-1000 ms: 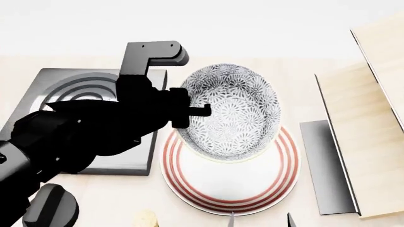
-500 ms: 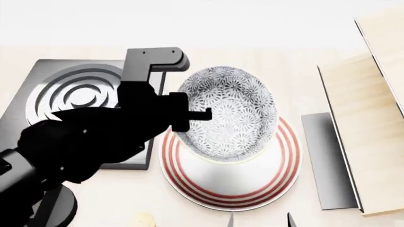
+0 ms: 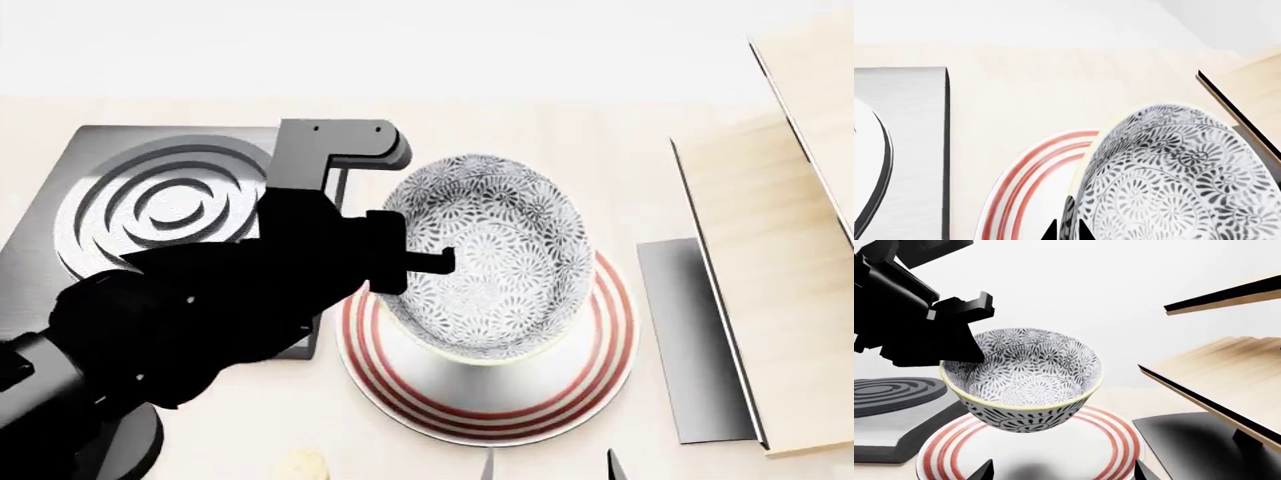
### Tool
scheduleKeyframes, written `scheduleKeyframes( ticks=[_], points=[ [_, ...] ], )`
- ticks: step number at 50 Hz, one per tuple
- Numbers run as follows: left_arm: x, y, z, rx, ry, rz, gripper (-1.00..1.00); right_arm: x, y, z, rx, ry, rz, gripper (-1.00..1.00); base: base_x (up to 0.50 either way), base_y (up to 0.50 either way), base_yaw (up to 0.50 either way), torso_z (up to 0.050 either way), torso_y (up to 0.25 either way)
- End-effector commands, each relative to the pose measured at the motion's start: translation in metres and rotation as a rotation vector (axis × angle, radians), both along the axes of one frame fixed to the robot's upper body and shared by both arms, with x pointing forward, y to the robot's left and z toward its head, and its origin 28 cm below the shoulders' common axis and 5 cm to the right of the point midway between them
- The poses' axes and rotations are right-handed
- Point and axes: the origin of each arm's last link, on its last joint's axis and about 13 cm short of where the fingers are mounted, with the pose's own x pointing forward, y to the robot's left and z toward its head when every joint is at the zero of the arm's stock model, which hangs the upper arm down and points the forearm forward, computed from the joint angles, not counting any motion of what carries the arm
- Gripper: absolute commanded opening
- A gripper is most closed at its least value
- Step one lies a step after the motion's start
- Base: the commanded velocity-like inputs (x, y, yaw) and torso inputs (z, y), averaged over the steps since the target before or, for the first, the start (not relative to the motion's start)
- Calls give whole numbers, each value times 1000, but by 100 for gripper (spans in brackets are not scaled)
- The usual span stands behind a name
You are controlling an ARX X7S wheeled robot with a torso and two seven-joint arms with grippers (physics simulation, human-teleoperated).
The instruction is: Pick up the akita bowl and put it on the plate.
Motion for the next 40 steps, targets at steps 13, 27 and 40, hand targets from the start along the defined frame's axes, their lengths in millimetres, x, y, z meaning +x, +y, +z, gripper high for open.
scheduleKeyframes(
  ticks=[13, 27, 40],
  points=[
    [-2, -4, -2, -40, -4, -6, -100, -1, 1, -2, -8, 5, 6, 100, 1, 0, 0, 0, 0],
    [-3, -2, -11, -19, 16, 4, -100, -2, 0, -1, -5, 0, 8, 100, 0, 0, 0, 0, 0],
    [-5, -1, -18, -20, 31, 0, -100, -1, 0, -1, -6, 0, 10, 100, 0, 0, 0, 0, 0]
  ],
)
